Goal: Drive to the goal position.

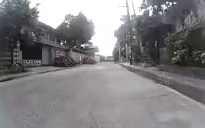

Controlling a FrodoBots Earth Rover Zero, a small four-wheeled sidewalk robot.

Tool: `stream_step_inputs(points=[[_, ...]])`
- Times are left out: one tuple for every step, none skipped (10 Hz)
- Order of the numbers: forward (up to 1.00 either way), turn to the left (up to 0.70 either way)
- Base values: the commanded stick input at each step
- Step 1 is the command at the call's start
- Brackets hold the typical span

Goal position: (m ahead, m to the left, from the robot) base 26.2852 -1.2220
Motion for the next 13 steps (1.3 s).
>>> stream_step_inputs(points=[[1.00, 0.01], [1.00, 0.01], [1.00, 0.01], [1.00, 0.01], [1.00, 0.01], [1.00, 0.01], [1.00, 0.01], [1.00, 0.01], [1.00, 0.01], [1.00, 0.01], [1.00, 0.01], [1.00, 0.01], [1.00, 0.01]])
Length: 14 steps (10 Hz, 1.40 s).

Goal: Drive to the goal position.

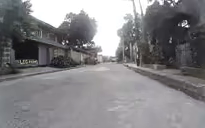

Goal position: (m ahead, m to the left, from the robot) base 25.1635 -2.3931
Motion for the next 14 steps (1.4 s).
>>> stream_step_inputs(points=[[1.00, 0.01], [1.00, 0.01], [1.00, 0.01], [1.00, 0.01], [1.00, 0.01], [1.00, 0.01], [1.00, 0.01], [1.00, 0.01], [1.00, 0.01], [1.00, 0.01], [1.00, 0.01], [1.00, 0.01], [1.00, 0.01], [1.00, 0.01]])
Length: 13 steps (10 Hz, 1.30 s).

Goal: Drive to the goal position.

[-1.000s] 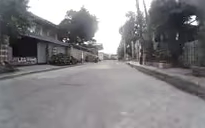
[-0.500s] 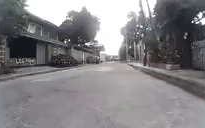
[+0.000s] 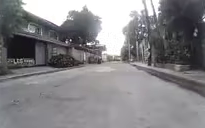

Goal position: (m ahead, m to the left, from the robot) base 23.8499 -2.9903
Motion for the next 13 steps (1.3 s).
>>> stream_step_inputs(points=[[1.00, 0.01], [1.00, 0.01], [1.00, -0.11], [1.00, -0.30], [1.00, -0.39], [1.00, -0.39], [1.00, -0.39], [1.00, -0.39], [1.00, -0.39], [1.00, -0.39], [1.00, -0.39], [1.00, -0.39], [1.00, -0.39]])
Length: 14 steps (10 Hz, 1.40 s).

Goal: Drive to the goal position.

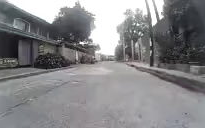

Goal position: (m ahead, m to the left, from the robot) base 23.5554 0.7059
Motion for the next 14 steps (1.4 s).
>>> stream_step_inputs(points=[[1.00, -0.39], [1.00, -0.38], [1.00, 0.01], [1.00, 0.01], [1.00, 0.01], [1.00, 0.01], [1.00, 0.01], [1.00, 0.01], [1.00, 0.01], [1.00, 0.01], [1.00, 0.01], [1.00, 0.01], [1.00, 0.17], [1.00, 0.28]])
